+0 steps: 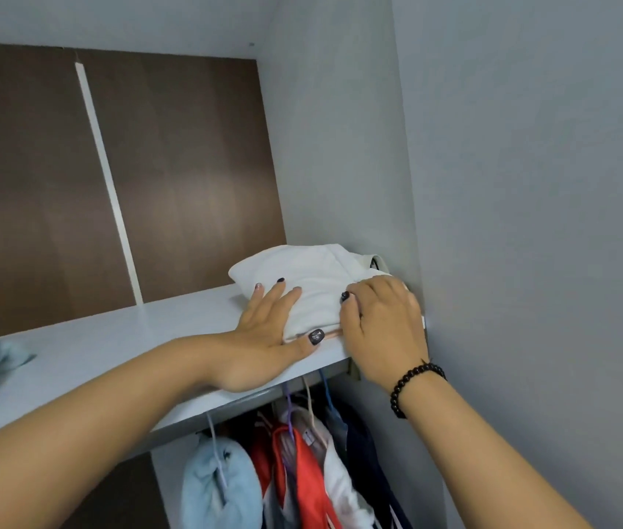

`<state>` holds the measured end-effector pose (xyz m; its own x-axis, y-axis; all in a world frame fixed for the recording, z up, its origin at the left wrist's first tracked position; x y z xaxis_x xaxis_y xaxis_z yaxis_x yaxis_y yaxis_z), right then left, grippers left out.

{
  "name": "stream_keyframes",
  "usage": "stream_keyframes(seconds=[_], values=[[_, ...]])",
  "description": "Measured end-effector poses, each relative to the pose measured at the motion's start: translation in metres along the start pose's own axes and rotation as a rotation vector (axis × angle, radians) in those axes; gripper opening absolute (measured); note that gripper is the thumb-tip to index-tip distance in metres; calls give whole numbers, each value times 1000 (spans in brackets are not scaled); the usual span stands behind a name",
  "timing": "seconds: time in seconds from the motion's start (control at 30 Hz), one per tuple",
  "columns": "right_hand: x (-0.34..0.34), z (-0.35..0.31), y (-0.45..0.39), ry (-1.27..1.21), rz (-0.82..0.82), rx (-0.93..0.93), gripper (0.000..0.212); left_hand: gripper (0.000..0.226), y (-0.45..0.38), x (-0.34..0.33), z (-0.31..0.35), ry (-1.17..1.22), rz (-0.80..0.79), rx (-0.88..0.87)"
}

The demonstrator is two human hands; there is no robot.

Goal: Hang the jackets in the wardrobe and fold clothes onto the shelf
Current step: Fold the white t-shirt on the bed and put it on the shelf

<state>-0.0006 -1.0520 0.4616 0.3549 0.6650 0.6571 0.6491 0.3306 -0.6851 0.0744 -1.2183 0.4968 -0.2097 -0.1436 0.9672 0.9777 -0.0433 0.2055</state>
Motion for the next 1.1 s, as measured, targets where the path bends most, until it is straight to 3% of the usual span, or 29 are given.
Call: stream_keyframes(seconds=[0.23, 0.43, 0.53, 0.67, 0.8, 0.87, 1.1], values=[[10, 3, 1, -9, -92, 59, 33, 83, 23, -1, 16, -48, 134, 56], [33, -17, 43, -583, 26, 103, 33, 80, 83, -23, 58, -47, 253, 125], [40, -30, 79, -614, -132, 147, 39, 74, 131, -50, 82, -22, 294, 216], [47, -43, 131, -482, -387, 254, 49, 69, 202, -96, 106, 15, 223, 425], [46, -63, 184, -148, -906, 398, 71, 70, 278, -141, 126, 57, 112, 630], [45, -75, 212, -1, -1092, 444, 82, 70, 314, -161, 134, 73, 81, 711], [61, -132, 299, 118, -1213, 640, 91, 72, 423, -238, 161, 179, -30, 929]])
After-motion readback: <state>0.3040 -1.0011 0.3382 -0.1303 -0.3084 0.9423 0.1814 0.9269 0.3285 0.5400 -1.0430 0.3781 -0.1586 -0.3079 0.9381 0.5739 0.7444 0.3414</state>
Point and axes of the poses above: each hand's wrist, its own y-axis away from the middle knuckle, its own x-axis out of the back of the hand, z = x × y, the point moved 1 cm from there along -y, towards the middle knuckle, and after that the axes turned 14 degrees about -z, right-handed, at the moved point
